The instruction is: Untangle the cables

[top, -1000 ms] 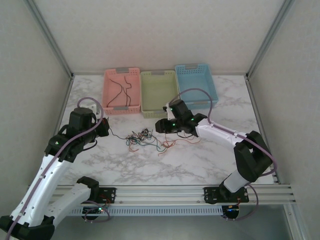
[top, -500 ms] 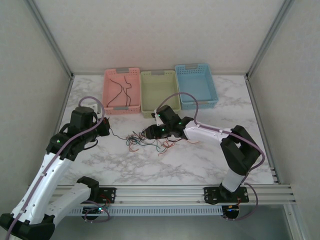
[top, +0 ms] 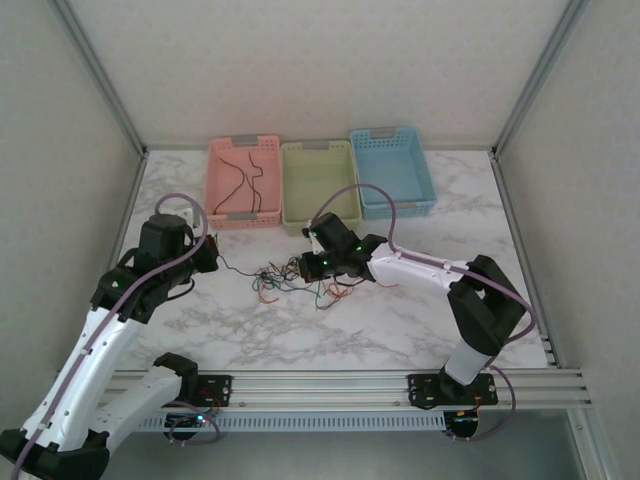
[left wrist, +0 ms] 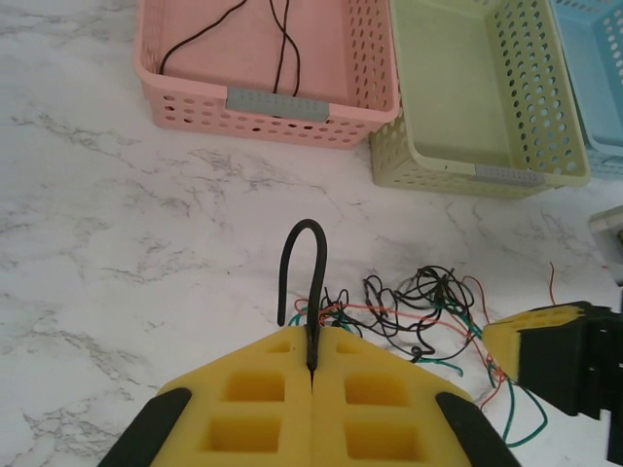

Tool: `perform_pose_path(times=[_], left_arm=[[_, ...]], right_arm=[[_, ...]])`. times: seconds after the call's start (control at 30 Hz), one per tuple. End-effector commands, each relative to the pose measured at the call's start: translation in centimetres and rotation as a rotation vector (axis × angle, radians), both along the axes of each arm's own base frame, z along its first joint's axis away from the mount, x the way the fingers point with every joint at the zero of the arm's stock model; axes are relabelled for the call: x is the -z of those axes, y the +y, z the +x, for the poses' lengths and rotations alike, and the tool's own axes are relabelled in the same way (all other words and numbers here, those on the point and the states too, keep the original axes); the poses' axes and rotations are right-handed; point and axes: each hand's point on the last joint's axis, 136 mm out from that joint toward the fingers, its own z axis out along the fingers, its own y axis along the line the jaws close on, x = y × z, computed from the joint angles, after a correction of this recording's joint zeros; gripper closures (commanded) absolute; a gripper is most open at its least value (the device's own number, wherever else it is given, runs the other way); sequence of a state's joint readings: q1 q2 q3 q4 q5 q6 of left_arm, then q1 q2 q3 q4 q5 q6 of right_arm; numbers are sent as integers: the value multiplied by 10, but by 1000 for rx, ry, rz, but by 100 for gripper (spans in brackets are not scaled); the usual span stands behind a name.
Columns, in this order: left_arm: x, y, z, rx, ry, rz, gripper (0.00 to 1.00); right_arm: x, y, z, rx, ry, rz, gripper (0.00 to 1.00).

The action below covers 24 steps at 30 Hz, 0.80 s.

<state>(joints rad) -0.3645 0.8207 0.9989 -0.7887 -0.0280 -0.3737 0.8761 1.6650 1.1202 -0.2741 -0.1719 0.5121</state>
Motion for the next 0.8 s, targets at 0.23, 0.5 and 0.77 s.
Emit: perform_pose_path(times=[0.23,0.5,0.77], left_arm=[[-1,17,-2,-65,-11,50,100],[-33,61,-13,-249,-108,161,100],[-70,104,-44,-386,-211,265,100]], right_arm=[[-52,-52,-10,-15,-181,-74,100],[-59,-182,22,349,-174,-59,100],[-36,-304,29,751,-115,-223,100]])
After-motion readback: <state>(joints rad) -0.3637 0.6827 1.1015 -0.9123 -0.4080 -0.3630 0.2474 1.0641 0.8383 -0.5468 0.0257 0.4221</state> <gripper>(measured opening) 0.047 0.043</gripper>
